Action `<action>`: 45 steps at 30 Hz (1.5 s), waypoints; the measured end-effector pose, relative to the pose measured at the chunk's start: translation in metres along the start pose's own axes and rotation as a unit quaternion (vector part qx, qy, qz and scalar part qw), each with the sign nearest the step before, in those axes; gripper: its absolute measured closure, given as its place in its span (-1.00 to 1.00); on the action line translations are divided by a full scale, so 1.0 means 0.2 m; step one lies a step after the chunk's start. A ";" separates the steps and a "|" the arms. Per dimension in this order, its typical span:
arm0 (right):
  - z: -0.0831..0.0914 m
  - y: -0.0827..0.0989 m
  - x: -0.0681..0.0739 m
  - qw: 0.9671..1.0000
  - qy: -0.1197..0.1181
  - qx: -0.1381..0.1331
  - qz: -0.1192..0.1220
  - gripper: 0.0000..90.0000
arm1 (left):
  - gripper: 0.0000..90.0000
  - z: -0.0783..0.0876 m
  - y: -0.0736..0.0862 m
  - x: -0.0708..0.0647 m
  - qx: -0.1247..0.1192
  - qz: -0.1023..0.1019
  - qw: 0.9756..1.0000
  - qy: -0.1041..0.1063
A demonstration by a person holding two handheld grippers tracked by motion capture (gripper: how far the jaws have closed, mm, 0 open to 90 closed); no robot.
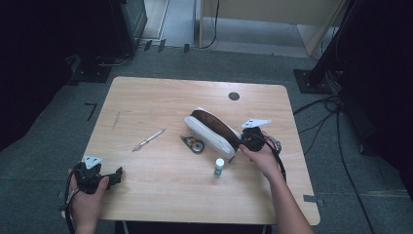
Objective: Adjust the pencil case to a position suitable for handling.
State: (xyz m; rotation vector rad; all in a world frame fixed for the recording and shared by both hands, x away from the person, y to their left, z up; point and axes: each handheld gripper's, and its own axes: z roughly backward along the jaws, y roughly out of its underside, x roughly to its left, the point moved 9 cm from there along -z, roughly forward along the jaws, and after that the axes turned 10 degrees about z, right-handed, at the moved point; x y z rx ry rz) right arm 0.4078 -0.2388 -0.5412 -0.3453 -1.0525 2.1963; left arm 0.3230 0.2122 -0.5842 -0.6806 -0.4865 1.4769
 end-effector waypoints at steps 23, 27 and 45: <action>0.18 -0.12 0.07 0.997 0.028 -0.068 -0.013 0.31 | -0.99 0.00 0.00 0.00 0.001 -0.001 1.000 0.001; 0.28 -0.12 0.06 0.995 0.041 -0.085 -0.017 0.25 | -0.99 0.00 0.00 0.00 0.001 -0.001 1.000 0.001; 0.49 0.07 0.17 0.991 0.048 -0.121 -0.043 0.22 | -0.99 0.00 0.00 -0.01 0.001 -0.003 1.000 0.004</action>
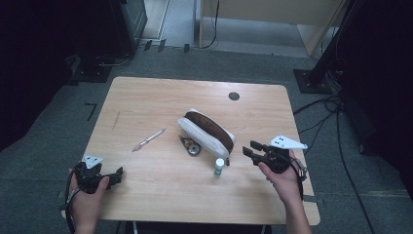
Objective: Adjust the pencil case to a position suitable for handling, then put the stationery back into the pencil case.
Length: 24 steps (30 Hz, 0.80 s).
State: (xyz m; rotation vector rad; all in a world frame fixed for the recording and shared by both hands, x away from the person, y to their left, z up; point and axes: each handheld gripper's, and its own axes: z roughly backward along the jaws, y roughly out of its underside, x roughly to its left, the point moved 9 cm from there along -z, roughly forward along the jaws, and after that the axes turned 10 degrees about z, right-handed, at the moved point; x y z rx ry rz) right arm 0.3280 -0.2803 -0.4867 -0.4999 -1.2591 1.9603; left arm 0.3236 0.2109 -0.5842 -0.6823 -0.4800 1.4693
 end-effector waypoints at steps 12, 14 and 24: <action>0.03 0.20 0.15 0.998 -0.055 0.009 0.010 0.23 | -0.99 0.00 0.00 0.00 0.000 0.000 1.000 0.000; 0.03 0.20 0.17 0.998 -0.061 0.009 0.014 0.23 | -0.99 0.00 0.00 0.00 0.000 0.000 1.000 0.000; 0.00 0.19 0.29 0.995 -0.094 0.009 0.026 0.22 | -0.99 -0.01 -0.01 -0.01 0.000 -0.002 1.000 0.001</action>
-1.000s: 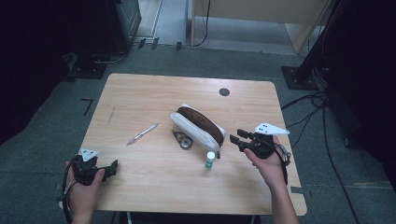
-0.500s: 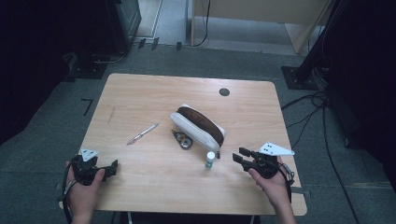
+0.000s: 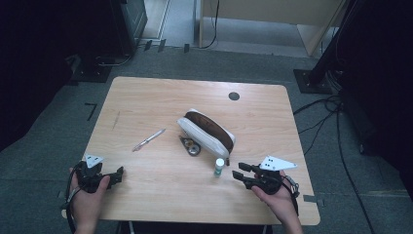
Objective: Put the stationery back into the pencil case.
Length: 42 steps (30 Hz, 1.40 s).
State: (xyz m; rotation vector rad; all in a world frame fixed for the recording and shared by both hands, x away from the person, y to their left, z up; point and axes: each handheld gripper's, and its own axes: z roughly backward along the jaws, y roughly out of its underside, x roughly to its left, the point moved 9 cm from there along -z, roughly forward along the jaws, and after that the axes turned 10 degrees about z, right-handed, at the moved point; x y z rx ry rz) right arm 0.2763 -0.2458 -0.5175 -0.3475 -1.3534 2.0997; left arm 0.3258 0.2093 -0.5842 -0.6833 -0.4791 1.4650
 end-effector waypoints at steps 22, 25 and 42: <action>-0.19 -0.08 0.09 0.999 -0.001 -0.014 0.030 0.18 | -0.99 0.00 0.00 0.00 0.000 -0.001 1.000 0.000; -0.20 -0.10 0.09 0.999 0.002 -0.013 0.031 0.18 | -0.99 0.00 0.00 0.00 0.000 -0.001 1.000 0.000; -0.24 -0.09 0.05 0.998 0.031 -0.014 0.049 0.45 | -0.99 0.00 0.00 0.00 0.000 -0.001 1.000 0.000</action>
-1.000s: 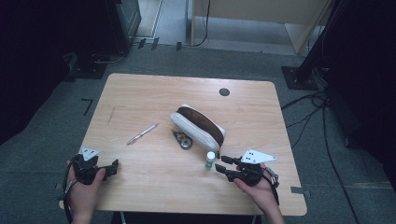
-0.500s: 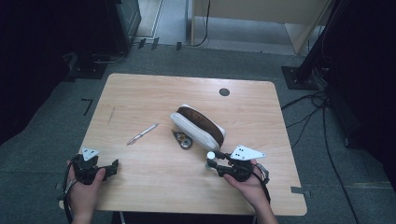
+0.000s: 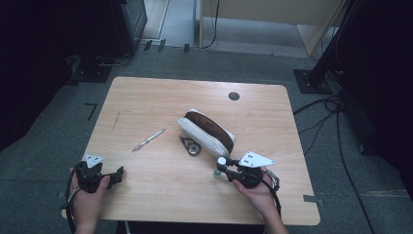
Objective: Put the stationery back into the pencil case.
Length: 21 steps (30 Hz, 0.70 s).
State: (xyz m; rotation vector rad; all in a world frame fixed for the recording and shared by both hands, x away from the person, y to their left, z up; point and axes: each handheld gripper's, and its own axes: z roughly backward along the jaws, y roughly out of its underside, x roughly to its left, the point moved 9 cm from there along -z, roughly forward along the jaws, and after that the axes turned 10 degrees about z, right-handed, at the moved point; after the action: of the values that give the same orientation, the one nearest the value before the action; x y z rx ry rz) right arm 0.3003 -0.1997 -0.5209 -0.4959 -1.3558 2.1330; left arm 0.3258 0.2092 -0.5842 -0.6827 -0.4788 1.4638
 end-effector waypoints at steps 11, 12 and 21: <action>0.07 -0.06 0.00 1.000 -0.005 -0.008 0.003 0.46 | -0.99 0.00 0.00 0.00 0.000 0.000 1.000 0.000; 0.08 -0.07 0.00 1.000 -0.002 -0.009 0.004 0.46 | -0.99 0.00 0.00 0.00 0.000 0.000 1.000 0.000; 0.16 -0.17 -0.08 1.000 0.016 -0.021 -0.002 0.46 | -0.99 0.00 0.00 0.00 0.000 0.000 1.000 0.000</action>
State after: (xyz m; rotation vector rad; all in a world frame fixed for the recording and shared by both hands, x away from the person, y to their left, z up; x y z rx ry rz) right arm 0.3022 -0.2206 -0.4763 -0.5420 -1.3842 2.0886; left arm 0.3258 0.2092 -0.5842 -0.6827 -0.4787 1.4637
